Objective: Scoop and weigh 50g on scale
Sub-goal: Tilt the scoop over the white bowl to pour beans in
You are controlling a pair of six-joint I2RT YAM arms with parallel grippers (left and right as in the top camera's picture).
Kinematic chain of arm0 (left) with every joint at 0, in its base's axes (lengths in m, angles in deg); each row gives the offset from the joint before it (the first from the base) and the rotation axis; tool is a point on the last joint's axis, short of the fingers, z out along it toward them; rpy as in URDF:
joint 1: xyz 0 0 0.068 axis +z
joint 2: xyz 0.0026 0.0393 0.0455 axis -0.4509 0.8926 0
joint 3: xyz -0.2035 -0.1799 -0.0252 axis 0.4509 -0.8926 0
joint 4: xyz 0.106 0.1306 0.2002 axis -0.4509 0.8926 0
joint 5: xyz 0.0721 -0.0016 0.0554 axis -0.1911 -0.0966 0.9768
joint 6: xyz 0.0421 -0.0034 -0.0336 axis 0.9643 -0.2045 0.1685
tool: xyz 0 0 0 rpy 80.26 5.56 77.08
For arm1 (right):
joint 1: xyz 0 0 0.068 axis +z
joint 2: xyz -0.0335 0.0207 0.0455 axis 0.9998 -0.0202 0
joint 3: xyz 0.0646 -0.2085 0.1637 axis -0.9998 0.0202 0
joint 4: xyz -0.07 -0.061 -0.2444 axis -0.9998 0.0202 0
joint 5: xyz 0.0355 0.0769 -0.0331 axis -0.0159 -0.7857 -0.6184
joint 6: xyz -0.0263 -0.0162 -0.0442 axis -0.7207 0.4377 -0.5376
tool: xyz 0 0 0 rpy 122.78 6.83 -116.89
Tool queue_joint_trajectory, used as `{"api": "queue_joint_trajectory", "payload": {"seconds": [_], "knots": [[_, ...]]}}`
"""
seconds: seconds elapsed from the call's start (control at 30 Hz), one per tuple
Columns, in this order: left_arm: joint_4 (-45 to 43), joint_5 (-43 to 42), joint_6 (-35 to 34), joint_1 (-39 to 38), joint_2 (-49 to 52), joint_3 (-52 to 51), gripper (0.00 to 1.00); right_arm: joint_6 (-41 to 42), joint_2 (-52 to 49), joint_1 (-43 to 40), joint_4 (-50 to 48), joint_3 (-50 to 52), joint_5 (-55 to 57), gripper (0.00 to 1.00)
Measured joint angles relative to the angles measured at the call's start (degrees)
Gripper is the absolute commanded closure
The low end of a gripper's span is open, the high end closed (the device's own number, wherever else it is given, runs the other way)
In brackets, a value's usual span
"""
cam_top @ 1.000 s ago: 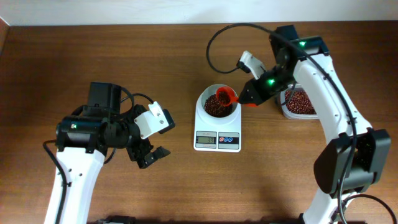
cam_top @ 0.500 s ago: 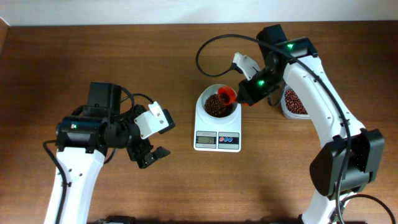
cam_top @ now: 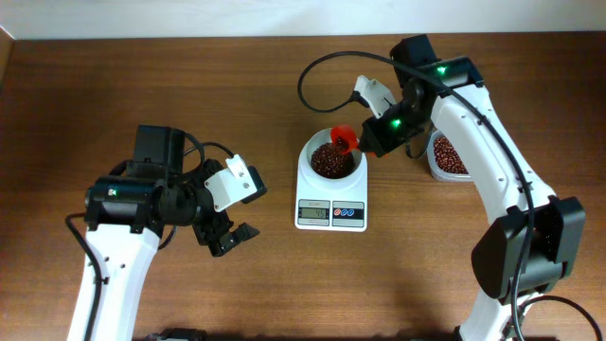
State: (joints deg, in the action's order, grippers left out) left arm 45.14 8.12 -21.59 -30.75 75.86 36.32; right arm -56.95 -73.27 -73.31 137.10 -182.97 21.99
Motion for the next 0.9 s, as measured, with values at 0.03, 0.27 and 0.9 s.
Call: {"api": "queue_joint_trajectory", "payload": {"seconds": [0.03,0.27,0.9], "knots": [[0.0,0.0,0.0,0.0,0.0,0.0,0.01,0.13,0.0,0.0,0.0,0.0,0.0,0.96],[0.0,0.0,0.0,0.0,0.0,0.0,0.01,0.2,0.0,0.11,0.0,0.0,-0.07,0.96],[0.0,0.0,0.0,0.0,0.0,0.0,0.01,1.42,0.0,0.17,0.17,0.0,0.66,0.96]]}}
